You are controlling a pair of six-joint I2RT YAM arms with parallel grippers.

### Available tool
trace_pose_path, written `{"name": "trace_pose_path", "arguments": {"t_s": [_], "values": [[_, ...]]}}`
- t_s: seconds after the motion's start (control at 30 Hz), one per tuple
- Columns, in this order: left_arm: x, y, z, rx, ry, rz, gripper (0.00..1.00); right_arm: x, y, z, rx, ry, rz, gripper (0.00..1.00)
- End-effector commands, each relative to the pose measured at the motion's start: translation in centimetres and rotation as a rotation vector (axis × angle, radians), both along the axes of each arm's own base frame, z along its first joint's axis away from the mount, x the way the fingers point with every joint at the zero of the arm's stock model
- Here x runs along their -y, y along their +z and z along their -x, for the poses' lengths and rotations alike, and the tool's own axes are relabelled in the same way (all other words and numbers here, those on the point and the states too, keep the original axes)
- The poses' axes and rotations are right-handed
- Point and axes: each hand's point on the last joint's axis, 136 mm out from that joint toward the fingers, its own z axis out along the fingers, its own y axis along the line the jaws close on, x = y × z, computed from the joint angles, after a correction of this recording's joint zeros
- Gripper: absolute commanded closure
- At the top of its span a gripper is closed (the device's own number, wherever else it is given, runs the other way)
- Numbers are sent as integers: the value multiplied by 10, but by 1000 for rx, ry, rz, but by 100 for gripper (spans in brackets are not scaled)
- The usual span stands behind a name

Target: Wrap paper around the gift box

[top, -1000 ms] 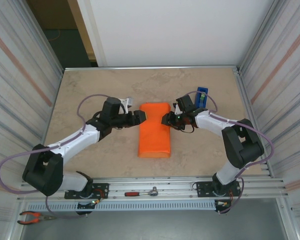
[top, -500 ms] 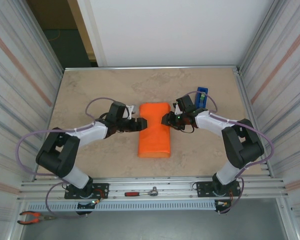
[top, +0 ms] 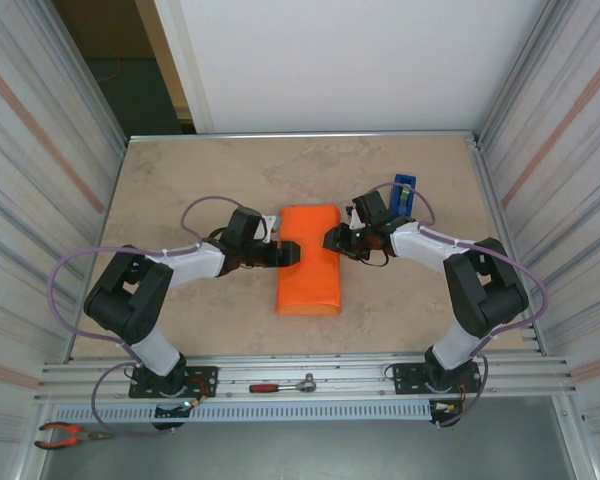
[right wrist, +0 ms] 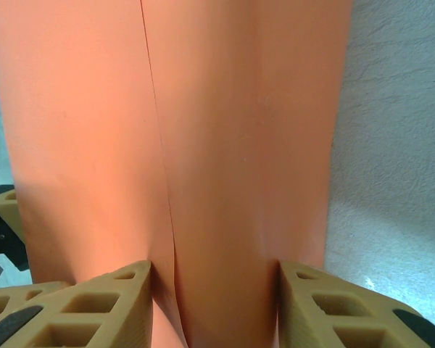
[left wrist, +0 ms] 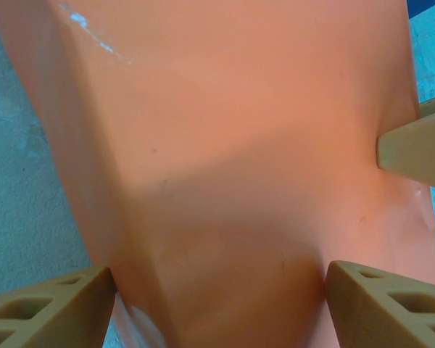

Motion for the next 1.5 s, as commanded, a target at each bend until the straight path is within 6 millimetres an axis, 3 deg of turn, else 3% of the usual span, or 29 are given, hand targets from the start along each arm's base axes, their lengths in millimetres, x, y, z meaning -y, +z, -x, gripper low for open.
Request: {"name": "trace_pose_path", "arguments": {"t_s": [0.0,0.07,0.2,0.3,0.4,0.6,0.77,0.93,1.17,1.47], "values": [[-2,-24,11,-35,-7,-86,25,7,-18,17,-75,22,36,58],[-8,-31,14,-54,12,-123,26,7,-6,10,-61,25,17,54],[-17,-41,19,-77,38,-161,27,20,39,-10,12,2,-32,34],[-19,-46,22,-88,45,-171,28,45,73,-27,79,-64,-65,23],[-21,-49,24,-94,45,-177,28,84,95,-43,129,-169,-78,18],[-20,-51,25,-100,46,-173,28,177,99,-72,156,-399,-91,18],[-20,-54,24,-107,45,-174,29,223,83,-89,130,-491,-165,26],[-21,-57,26,-114,44,-181,29,231,68,-104,111,-476,-193,36],[-23,-62,29,-125,45,-190,29,224,46,-120,75,-437,-207,54],[-23,-64,29,-132,46,-194,29,212,20,-127,26,-402,-191,61]]}}
